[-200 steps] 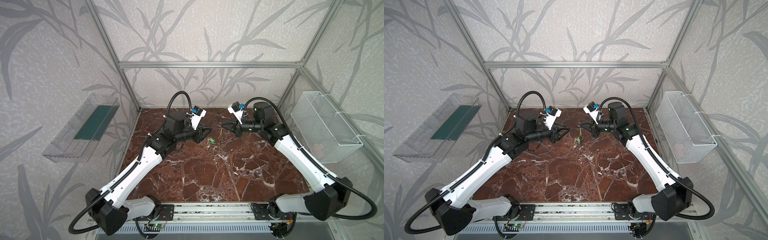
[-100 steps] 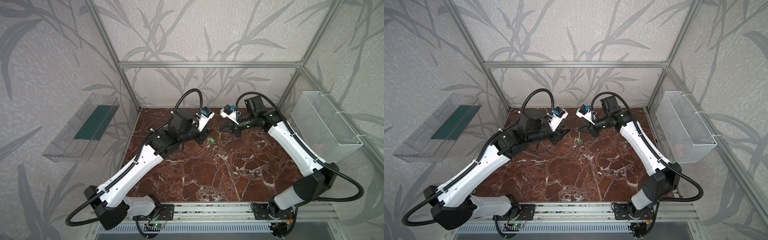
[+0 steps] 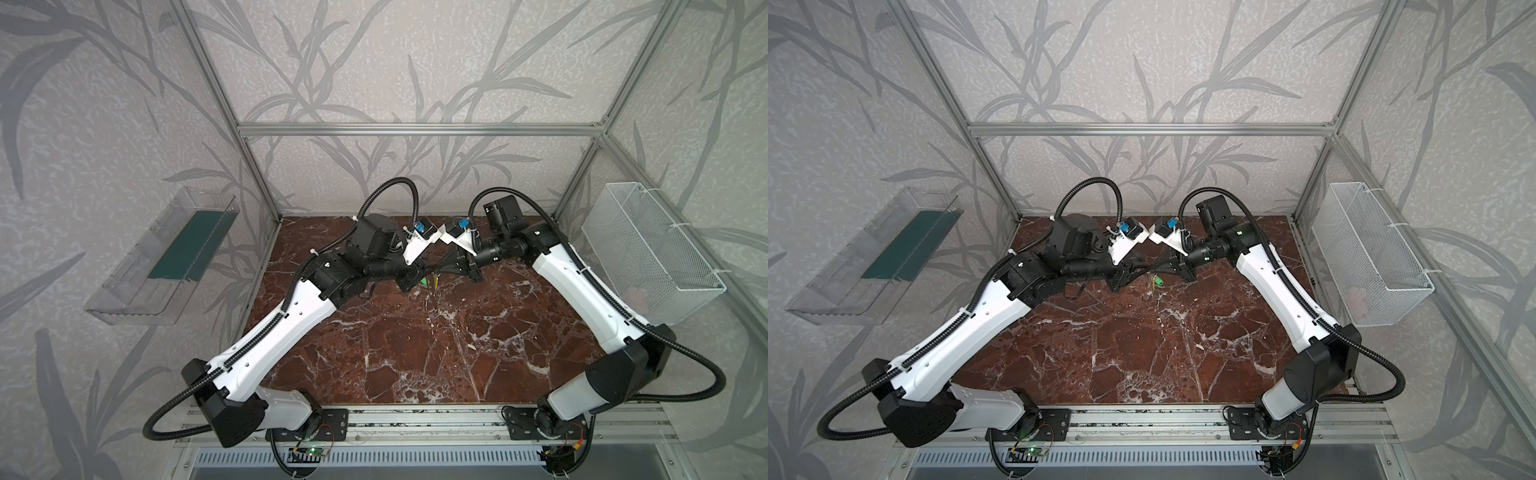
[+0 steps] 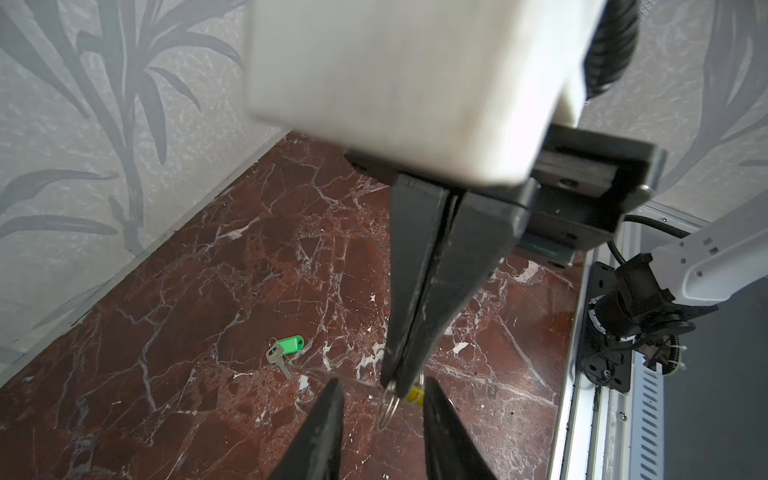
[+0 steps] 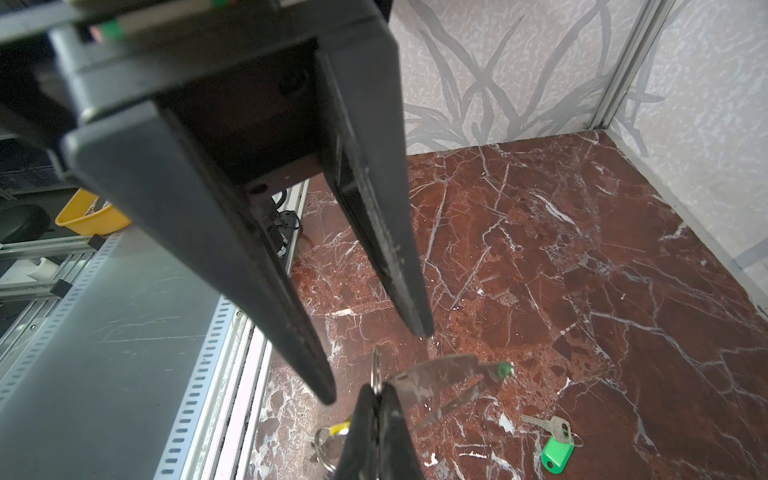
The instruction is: Put the keys on the keyring
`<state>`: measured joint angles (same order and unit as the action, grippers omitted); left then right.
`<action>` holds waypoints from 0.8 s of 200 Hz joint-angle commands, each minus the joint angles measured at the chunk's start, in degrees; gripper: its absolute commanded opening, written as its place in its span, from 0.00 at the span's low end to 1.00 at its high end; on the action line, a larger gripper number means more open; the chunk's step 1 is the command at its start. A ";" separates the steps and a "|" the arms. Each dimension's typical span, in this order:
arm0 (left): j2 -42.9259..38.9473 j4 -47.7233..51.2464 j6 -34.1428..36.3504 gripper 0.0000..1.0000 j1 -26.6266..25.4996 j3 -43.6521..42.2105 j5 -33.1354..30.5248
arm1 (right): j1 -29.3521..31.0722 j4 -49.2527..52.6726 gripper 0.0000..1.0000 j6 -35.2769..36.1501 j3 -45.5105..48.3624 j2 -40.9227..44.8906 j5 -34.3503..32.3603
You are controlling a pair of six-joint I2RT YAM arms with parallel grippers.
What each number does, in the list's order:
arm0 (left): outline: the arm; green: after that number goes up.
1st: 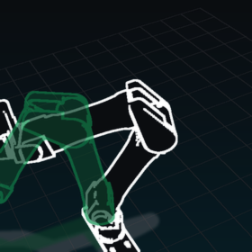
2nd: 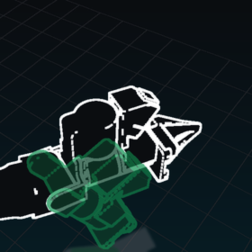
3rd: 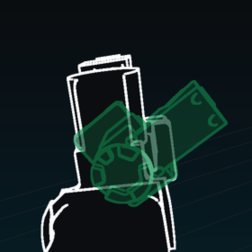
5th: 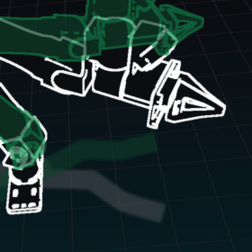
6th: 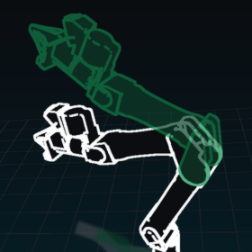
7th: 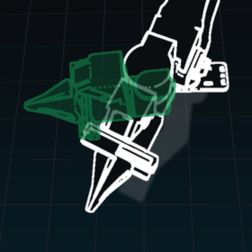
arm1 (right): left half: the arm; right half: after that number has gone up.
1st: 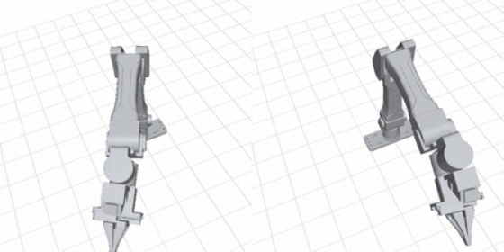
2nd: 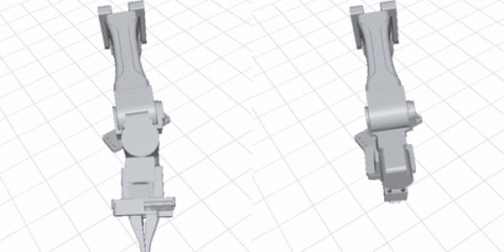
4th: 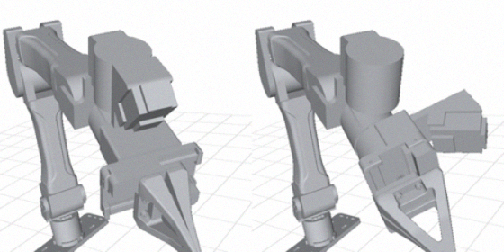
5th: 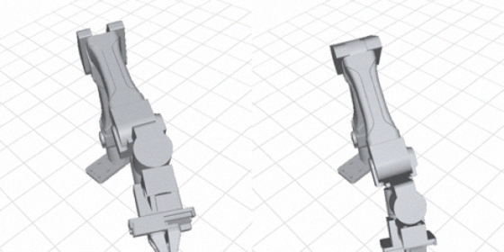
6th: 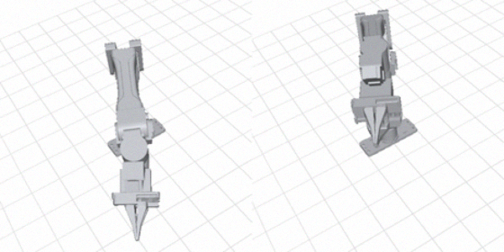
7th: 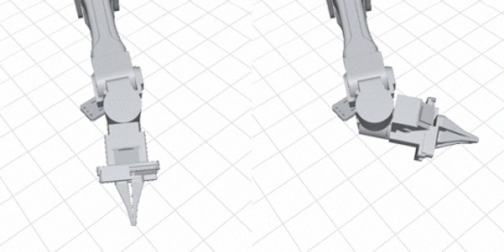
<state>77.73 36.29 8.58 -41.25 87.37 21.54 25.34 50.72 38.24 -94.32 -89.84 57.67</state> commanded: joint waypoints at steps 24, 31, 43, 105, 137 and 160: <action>0.98 3.72 0.85 0.29 -0.14 2.63 1.45 | 0.13 -1.40 0.00 0.19 0.52 2.27 1.90; 0.82 3.79 0.83 0.29 -0.14 2.63 1.25 | 0.10 -1.46 0.00 0.09 0.60 2.30 1.80; 0.81 4.05 0.76 0.28 -0.10 2.66 1.09 | 0.14 -1.57 0.00 0.08 0.64 2.30 1.79; 1.21 4.80 0.73 0.24 -0.06 2.96 1.03 | 0.12 -2.20 0.00 -0.18 1.06 3.17 2.53; 1.43 4.99 0.96 0.18 -0.11 3.15 1.17 | 0.14 -2.36 0.00 -0.26 0.99 3.34 3.03; 1.71 5.10 1.00 0.17 -0.06 3.20 1.32 | 0.14 -2.42 0.00 -0.27 1.04 3.37 3.50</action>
<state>78.54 39.55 8.45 -41.25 88.16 22.24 25.28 49.30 38.02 -93.56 -88.38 58.37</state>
